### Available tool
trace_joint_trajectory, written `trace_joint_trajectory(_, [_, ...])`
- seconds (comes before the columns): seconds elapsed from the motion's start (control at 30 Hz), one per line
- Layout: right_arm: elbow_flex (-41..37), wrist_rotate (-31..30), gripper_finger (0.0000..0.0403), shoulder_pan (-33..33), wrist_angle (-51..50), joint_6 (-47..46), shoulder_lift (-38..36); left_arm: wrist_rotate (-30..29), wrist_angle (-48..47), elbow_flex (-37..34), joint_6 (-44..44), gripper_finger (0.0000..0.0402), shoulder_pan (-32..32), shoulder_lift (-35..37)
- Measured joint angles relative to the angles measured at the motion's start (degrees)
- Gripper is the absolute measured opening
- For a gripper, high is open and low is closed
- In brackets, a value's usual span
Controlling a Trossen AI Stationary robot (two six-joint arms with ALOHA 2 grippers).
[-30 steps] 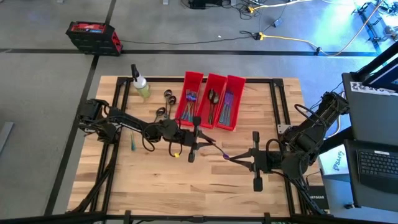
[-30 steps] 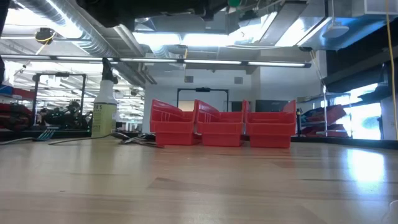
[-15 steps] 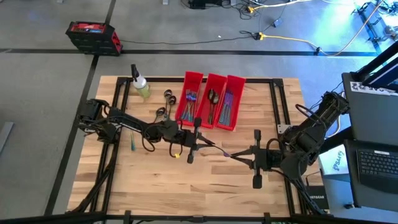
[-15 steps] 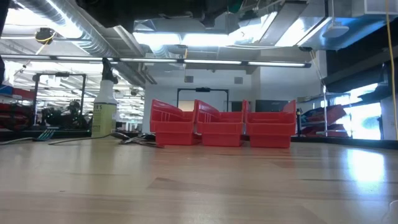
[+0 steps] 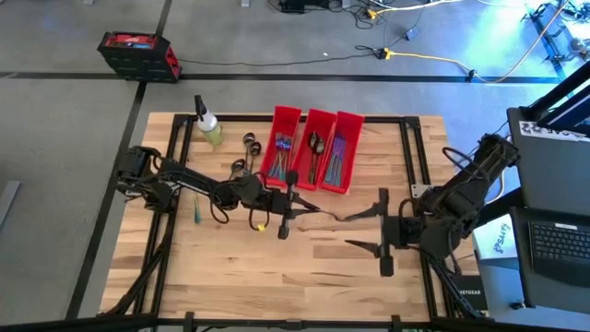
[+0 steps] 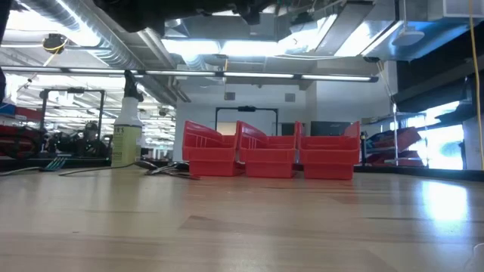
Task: Sort silverware
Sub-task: Put the blue fork into the left red silverware bin
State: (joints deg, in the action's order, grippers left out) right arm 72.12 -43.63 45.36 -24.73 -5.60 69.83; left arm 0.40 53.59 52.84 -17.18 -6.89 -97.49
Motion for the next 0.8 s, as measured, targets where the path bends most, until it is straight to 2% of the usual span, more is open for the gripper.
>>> trace_joint_trajectory(0.13, [0.0,-2.5,0.0286,0.1,-0.3,1.4,-1.7,-0.5,1.1,0.0,-0.6,0.0002,0.1,0.1])
trace_joint_trajectory(0.23, [0.0,-7.1,0.0312,0.1,-3.4,2.4,-2.9,-0.5,1.7,0.0,-0.4,0.0002,0.2,0.1])
trace_joint_trajectory(0.47, [0.0,-18.3,0.0316,0.0,-15.3,-1.6,-4.1,1.4,3.3,0.0,-1.3,0.0001,0.1,0.5])
trace_joint_trajectory(0.57, [0.0,-18.2,0.0314,0.0,-20.8,-6.7,-4.2,1.2,2.4,0.0,-2.6,0.0001,0.3,1.6])
trace_joint_trajectory(0.63, [0.0,-15.1,0.0314,0.1,-25.6,-9.9,-4.4,0.4,1.8,0.0,-3.1,0.0001,0.7,2.7])
trace_joint_trajectory(0.8, [-1.1,-15.0,0.0314,2.0,-32.0,-16.9,-4.9,-8.3,-5.3,0.0,-6.0,0.0001,1.6,6.6])
